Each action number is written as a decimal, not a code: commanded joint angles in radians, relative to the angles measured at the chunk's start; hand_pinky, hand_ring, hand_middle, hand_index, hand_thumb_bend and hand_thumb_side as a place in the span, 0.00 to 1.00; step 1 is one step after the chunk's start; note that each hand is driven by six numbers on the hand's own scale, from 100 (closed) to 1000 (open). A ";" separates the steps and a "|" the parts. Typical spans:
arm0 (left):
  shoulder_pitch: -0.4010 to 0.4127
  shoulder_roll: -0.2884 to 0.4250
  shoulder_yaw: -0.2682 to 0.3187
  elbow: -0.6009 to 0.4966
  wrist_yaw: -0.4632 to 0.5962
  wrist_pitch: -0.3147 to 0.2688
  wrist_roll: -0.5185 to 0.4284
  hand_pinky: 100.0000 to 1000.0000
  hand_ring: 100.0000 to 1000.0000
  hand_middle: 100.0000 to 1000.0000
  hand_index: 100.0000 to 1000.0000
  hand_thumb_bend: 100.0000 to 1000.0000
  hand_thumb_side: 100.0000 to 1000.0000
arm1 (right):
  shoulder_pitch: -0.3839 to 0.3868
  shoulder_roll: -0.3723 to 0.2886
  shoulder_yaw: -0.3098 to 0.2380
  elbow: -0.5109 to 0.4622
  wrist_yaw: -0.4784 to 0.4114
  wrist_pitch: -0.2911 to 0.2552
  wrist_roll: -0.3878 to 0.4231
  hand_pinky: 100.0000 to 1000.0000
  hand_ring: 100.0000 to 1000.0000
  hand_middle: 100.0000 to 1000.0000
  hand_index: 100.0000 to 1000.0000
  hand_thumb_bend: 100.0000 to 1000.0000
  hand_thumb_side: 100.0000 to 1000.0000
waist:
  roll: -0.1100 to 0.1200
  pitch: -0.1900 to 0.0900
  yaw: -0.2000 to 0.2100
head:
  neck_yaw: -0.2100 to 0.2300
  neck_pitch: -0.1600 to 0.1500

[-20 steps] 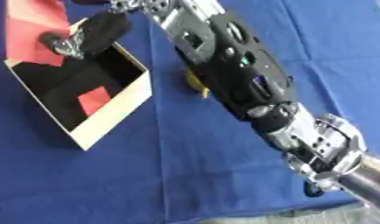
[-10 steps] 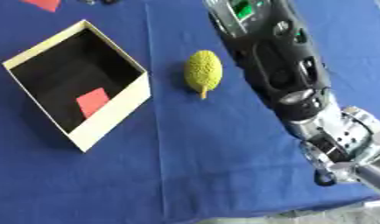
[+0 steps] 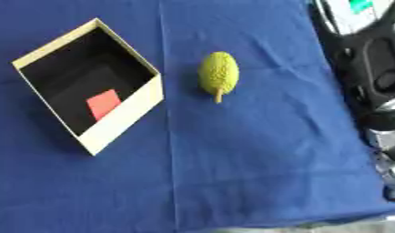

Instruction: Pick up objects on the table and place them in the box.

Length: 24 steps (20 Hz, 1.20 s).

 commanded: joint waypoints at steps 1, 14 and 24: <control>-0.004 0.029 0.010 -0.017 -0.004 0.004 0.000 0.68 0.76 0.73 0.78 0.08 0.67 | 0.038 -0.107 -0.023 -0.073 0.006 -0.015 0.013 0.83 0.85 0.67 0.89 0.00 0.63 | 0.004 -0.016 -0.003 | 0.013 -0.013; -0.012 0.020 0.003 -0.017 0.002 0.004 -0.006 0.68 0.76 0.73 0.78 0.08 0.66 | -0.025 -0.015 0.041 0.018 0.092 -0.038 0.099 0.82 0.74 0.44 0.74 0.00 0.16 | 0.020 -0.019 -0.002 | -0.061 -0.065; -0.027 0.012 -0.007 -0.017 0.012 0.000 -0.020 0.68 0.76 0.73 0.78 0.08 0.67 | -0.174 0.269 0.139 0.347 0.351 -0.143 0.177 0.81 0.73 0.44 0.74 0.00 0.16 | 0.012 -0.013 0.024 | -0.089 -0.052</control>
